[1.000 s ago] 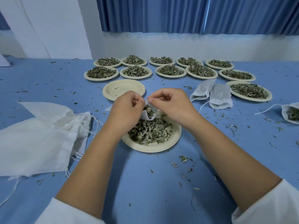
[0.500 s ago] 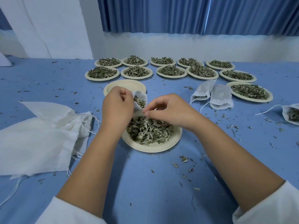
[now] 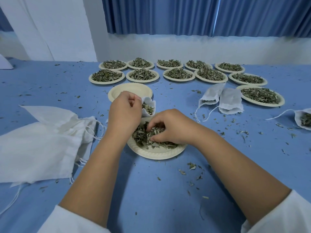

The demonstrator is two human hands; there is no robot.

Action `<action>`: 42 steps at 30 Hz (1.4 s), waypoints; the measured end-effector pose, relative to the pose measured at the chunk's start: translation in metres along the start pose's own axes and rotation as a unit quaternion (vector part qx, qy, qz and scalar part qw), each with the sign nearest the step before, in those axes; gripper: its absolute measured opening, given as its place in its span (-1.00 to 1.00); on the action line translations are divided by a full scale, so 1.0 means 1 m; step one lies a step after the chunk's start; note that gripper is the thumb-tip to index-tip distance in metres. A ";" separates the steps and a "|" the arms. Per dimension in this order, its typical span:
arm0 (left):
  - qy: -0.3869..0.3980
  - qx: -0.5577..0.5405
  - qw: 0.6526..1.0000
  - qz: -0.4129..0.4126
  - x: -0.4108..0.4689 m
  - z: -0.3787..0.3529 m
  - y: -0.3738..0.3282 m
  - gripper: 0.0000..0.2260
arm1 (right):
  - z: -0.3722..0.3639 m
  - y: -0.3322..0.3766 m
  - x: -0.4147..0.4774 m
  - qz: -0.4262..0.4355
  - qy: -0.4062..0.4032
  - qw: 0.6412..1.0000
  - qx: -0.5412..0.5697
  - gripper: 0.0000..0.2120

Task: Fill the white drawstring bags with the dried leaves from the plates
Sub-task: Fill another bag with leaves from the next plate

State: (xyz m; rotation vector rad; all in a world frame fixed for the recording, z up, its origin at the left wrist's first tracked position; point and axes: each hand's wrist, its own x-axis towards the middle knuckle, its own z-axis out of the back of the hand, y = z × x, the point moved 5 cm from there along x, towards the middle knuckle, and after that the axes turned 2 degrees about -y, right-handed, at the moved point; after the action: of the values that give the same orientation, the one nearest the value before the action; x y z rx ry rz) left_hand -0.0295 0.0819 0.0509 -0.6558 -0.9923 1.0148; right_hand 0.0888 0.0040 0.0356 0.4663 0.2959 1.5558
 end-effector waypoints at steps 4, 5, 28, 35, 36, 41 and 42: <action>-0.008 -0.004 1.000 0.003 0.001 0.000 0.001 -0.91 | 0.003 -0.004 0.001 0.001 -0.028 0.999 0.027 -0.83; -0.010 -0.005 1.000 0.002 0.001 0.000 0.001 -0.90 | 0.005 -0.004 0.001 0.003 -0.036 0.999 0.040 -0.84; 0.023 -0.004 1.000 -0.017 -0.001 -0.001 -0.002 -0.91 | 0.042 -0.029 0.000 -0.112 -0.173 0.937 0.283 -0.94; 0.068 -0.003 0.996 -0.049 -0.005 -0.010 -0.007 -0.90 | 0.030 -0.023 0.002 -0.113 -0.166 0.935 0.292 -0.96; 0.068 -0.007 0.996 -0.049 -0.006 -0.010 -0.008 -0.90 | 0.028 -0.023 0.002 -0.113 -0.164 0.940 0.277 -0.96; 0.084 -0.025 0.995 -0.057 -0.009 -0.011 -0.011 -0.87 | 0.026 -0.024 0.002 -0.108 -0.182 0.952 0.220 -0.93; 0.093 -0.026 0.994 -0.060 -0.010 -0.012 -0.011 -0.87 | 0.026 -0.025 0.003 -0.109 -0.187 0.954 0.208 -0.94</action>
State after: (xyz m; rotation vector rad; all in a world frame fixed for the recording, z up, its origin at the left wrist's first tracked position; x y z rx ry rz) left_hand -0.0159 0.0678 0.0513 -0.7119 -0.8869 0.8088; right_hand 0.1229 0.0055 0.0468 1.0110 0.3684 1.1566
